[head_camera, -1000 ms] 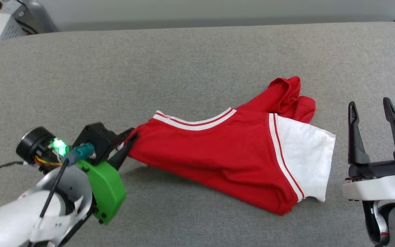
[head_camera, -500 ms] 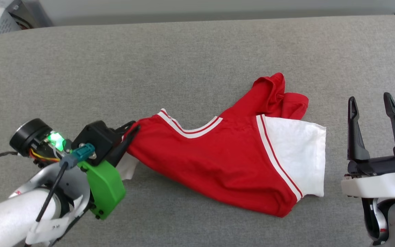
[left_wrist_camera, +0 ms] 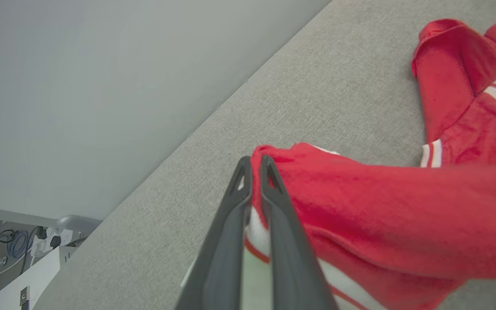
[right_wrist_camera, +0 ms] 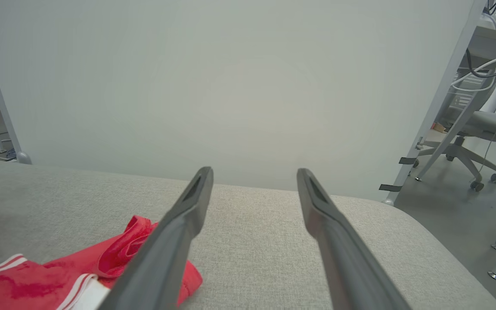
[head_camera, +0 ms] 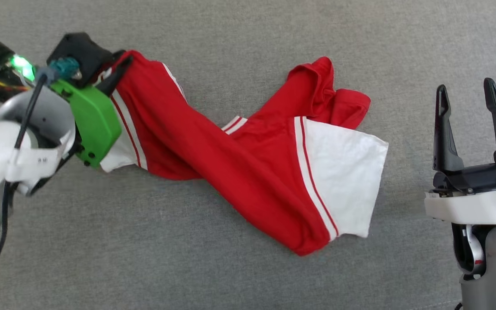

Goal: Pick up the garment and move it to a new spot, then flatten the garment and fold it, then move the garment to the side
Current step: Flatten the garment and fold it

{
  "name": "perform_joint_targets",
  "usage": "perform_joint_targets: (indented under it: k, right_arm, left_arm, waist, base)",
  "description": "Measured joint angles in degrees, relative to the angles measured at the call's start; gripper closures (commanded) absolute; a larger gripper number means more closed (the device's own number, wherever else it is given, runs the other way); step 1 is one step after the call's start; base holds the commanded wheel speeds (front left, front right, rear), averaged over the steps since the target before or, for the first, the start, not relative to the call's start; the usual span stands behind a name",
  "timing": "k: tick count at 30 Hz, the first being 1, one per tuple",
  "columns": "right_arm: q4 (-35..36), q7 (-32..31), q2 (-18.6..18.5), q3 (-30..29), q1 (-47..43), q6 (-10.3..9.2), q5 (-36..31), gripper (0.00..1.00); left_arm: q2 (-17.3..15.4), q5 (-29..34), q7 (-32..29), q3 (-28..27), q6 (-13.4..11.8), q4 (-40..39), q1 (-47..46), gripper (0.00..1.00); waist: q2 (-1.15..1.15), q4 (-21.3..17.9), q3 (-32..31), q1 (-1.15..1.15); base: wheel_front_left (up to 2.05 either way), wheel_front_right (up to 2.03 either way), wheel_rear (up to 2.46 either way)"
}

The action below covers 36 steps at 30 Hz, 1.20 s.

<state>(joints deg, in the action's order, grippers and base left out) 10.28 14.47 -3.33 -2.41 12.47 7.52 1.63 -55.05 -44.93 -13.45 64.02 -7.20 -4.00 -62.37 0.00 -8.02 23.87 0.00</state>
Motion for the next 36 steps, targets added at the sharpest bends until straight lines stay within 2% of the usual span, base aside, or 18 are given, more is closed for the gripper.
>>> perform_joint_targets:
  k: [7,11,17,22,23,25,26,27,28,33,34,35,36]
  right_arm:
    - [0.20,0.00,0.11,0.58,2.36,0.00,0.16,0.00]
    - [0.35,0.00,0.14,0.80,3.70,0.00,0.19,0.00]
    - [0.45,0.00,0.18,1.44,5.44,0.00,0.19,0.00]
    - [0.51,0.00,0.25,1.80,5.94,0.00,0.19,0.00]
    - [0.48,0.00,0.27,1.76,6.09,0.00,0.16,0.00]
    - [0.48,0.00,0.29,1.65,6.34,0.00,0.14,0.00]
    - [0.48,0.00,0.30,1.55,6.41,0.00,0.13,0.00]
    - [0.48,0.00,0.30,1.37,6.43,0.00,0.12,0.00]
    - [0.46,0.00,0.29,1.24,6.43,0.00,0.04,0.00]
    - [0.25,0.00,0.26,0.83,6.27,0.00,-0.40,0.00]
    - [0.27,0.00,-0.26,-0.21,5.37,0.00,-0.49,0.00]
    - [0.48,0.00,-1.47,-1.49,4.38,0.00,-0.49,0.00]
    - [0.55,0.00,-1.86,-1.74,4.22,0.00,-0.49,0.00]
  left_arm:
    - [6.79,0.25,-0.40,-0.31,6.97,14.44,-7.44,1.00]
    - [11.67,3.33,-0.13,1.22,10.34,22.60,-12.13,1.00]
    - [20.75,3.08,1.11,2.23,13.05,34.40,-16.45,1.00]
    - [24.69,2.55,1.82,4.27,14.05,43.59,-16.74,1.00]
    - [26.37,1.09,1.71,5.17,14.37,48.16,-17.51,1.00]
    - [26.62,0.16,1.79,5.90,14.51,48.73,-17.60,1.00]
    - [26.65,-0.09,1.96,6.14,14.51,48.87,-17.60,0.70]
    - [26.68,-0.37,2.48,6.39,14.51,49.02,-17.67,0.19]
    - [26.79,-0.38,3.57,6.73,14.51,49.34,-17.67,0.00]
    - [26.55,0.23,12.29,7.42,14.44,51.43,-17.31,0.00]
    - [26.77,0.52,19.23,6.06,12.11,51.18,-16.86,0.00]
    - [26.28,0.77,25.12,4.53,8.27,48.90,-14.73,0.00]
    - [25.98,0.83,25.94,4.24,7.10,47.75,-13.73,0.00]
  waist:
    - [0.00,-3.05,4.61,0.01]
    - [0.00,-4.59,7.00,0.01]
    - [0.00,-6.36,9.96,0.01]
    - [0.00,-7.65,11.47,0.01]
    - [0.00,-8.15,11.92,0.00]
    - [0.00,-8.11,11.71,0.00]
    - [0.00,-8.03,11.57,0.00]
    - [0.00,-7.89,11.34,0.00]
    - [0.00,-7.70,11.06,0.00]
    - [0.00,-6.56,8.91,0.01]
    - [0.00,-5.61,7.05,0.00]
    - [0.00,-4.42,4.79,0.01]
    - [0.00,-4.08,4.17,0.01]
  base:
    - [0.00,0.00,0.00]
    - [0.00,0.00,0.00]
    - [0.00,0.00,0.00]
    - [0.00,0.00,0.00]
    - [0.00,0.00,0.00]
    - [0.00,0.00,0.00]
    - [0.00,0.00,0.00]
    - [0.00,0.00,0.00]
    - [0.00,0.00,0.00]
    - [0.00,0.00,0.00]
    - [0.00,0.00,0.00]
    - [0.00,0.00,0.00]
    - [0.00,0.00,0.00]
